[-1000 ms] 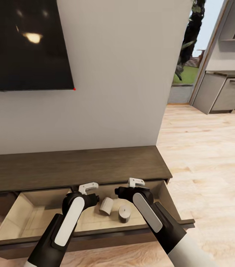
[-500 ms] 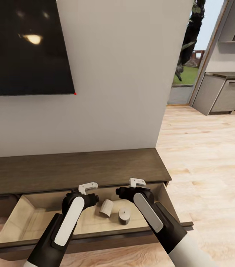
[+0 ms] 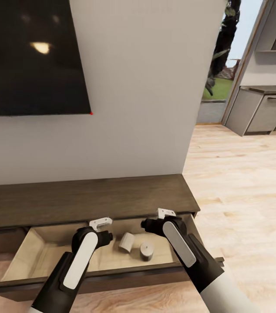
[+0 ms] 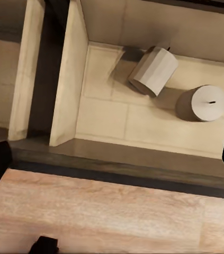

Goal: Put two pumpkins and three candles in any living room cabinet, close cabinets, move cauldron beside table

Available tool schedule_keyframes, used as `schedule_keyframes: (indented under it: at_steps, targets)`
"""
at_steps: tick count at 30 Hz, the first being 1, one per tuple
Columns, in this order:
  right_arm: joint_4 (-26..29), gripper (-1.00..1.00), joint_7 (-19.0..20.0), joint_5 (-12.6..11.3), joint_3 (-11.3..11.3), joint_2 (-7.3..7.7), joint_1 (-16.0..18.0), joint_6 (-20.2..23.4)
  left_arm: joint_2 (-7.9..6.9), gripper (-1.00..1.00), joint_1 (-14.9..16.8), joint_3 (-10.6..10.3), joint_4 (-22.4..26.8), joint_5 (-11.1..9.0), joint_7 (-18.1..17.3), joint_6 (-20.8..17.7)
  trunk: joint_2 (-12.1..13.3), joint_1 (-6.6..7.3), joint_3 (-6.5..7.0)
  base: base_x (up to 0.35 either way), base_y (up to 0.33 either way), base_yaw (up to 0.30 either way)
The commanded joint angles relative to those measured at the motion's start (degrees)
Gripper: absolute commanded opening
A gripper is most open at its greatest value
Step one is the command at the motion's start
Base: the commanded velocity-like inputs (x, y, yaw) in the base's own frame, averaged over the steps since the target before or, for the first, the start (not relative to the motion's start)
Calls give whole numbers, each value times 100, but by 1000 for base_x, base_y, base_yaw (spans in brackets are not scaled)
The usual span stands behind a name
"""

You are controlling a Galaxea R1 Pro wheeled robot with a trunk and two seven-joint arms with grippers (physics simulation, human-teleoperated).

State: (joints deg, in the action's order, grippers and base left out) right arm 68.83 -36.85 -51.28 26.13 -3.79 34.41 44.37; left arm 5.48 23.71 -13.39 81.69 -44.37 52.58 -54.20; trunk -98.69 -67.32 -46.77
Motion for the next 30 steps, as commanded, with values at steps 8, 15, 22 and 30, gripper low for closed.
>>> schedule_keyframes:
  at_steps: [8,15,22,30]
  targets:
    - [68,100,-59,-49,6,-8,5,-2,9,100,3,-13,11,-55,62,-12,319,180,139,-298,98,-1]
    - [94,100,-53,-48,-1,0,5,1,6,100,3,-14,27,-55,65,-12,600,333,265,-95,19,-197]
    - [95,100,-58,-48,-3,1,5,-5,6,100,3,-6,15,-55,61,-12,881,487,390,-4,1,-276]
    - [95,100,-59,-48,-108,9,5,6,5,100,3,1,14,-55,60,-12,1202,663,534,0,0,-280]
